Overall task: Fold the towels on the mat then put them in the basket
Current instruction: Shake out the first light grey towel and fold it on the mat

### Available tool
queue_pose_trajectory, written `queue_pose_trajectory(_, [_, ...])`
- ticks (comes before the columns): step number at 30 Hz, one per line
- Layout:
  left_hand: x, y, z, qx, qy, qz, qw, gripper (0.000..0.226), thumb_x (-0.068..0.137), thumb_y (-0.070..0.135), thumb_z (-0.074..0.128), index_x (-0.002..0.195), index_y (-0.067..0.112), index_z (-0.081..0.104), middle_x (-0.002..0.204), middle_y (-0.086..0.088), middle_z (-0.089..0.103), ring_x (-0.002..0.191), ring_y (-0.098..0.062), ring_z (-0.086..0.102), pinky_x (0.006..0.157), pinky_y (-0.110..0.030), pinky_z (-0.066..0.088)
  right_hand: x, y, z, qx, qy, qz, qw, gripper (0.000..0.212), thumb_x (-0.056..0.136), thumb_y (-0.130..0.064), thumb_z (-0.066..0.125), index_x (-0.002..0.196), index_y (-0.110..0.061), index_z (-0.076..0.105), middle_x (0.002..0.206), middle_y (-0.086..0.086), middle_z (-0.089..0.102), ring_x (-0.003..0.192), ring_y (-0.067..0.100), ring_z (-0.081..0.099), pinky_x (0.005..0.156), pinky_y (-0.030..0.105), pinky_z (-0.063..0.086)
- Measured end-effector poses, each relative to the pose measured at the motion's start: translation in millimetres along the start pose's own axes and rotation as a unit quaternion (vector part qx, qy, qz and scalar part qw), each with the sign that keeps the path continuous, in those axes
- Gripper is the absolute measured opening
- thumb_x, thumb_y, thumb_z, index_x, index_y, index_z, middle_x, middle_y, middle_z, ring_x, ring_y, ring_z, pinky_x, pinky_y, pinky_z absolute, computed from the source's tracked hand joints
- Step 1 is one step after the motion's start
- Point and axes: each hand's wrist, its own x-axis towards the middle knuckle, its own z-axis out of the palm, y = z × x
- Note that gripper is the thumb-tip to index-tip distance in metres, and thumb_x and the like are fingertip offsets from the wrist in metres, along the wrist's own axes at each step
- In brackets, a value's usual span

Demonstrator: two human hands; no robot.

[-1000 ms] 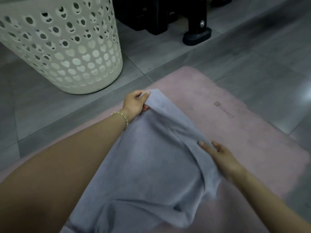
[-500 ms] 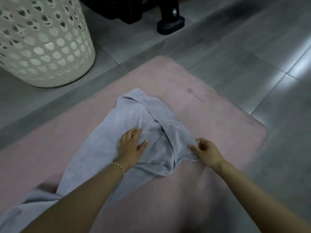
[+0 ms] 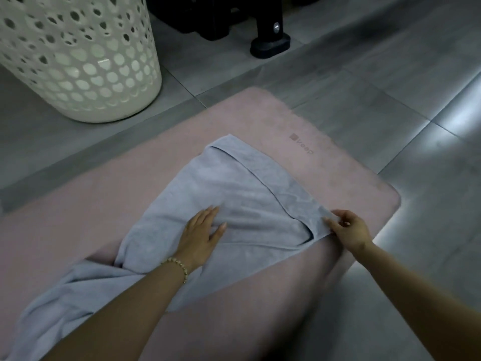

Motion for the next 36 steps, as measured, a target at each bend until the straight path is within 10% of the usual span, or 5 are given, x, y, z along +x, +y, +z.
queue_pose_trajectory(3, [-32,1,-16,-0.001,-0.002,-0.031,1.000,0.067,0.093,0.060,0.025,0.149,0.024,0.020,0.156,0.006,0.020,0.144,-0.013,0.017,0.118,-0.029,0.012,-11,-12,7,-0.116,-0.005,-0.065,0.991,0.050,0.083,-0.029,0.070,0.122,-0.001,0.056,0.122,0.016,0.059,0.109,0.033,0.056,0.098,0.040,0.044])
queue_pose_trajectory(6, [-79,1,-53,0.009,-0.006,-0.064,0.998,0.096,0.076,0.084,0.010,0.149,0.023,0.022,0.155,0.002,0.025,0.142,-0.016,0.023,0.115,-0.026,0.014,-35,-40,18,-0.168,-0.056,-0.111,0.978,0.053,0.088,-0.030,0.064,0.132,-0.004,0.050,0.143,0.017,0.041,0.131,0.033,0.039,0.111,0.040,0.029])
queue_pose_trajectory(21, [-270,-33,-223,0.018,0.027,-0.268,0.963,0.057,0.097,0.048,0.036,0.145,0.018,0.031,0.143,-0.008,0.045,0.129,-0.023,0.045,0.107,-0.027,0.032,-190,-206,109,-0.244,-0.371,-0.277,0.852,0.055,0.090,-0.037,0.060,0.137,-0.015,0.042,0.150,0.005,0.034,0.135,0.025,0.037,0.108,0.031,0.032])
queue_pose_trajectory(32, [-283,-160,-149,-0.084,0.028,-0.337,0.937,0.053,0.099,0.046,0.035,0.141,0.014,0.036,0.143,-0.008,0.042,0.128,-0.022,0.044,0.104,-0.027,0.033,-246,-229,304,-0.308,-0.485,-0.331,0.749,0.045,0.091,-0.027,0.061,0.128,-0.005,0.050,0.125,0.010,0.054,0.120,0.026,0.050,0.094,0.022,0.036])
queue_pose_trajectory(36, [-289,-194,-106,-0.230,0.082,-0.400,0.883,0.037,0.098,0.044,0.037,0.122,0.020,0.048,0.124,-0.009,0.049,0.119,-0.030,0.048,0.102,-0.035,0.039,-257,-203,338,-0.297,-0.501,-0.366,0.726,0.030,0.091,-0.027,0.061,0.111,-0.004,0.059,0.083,-0.002,0.053,0.078,0.012,0.049,0.073,0.020,0.040])
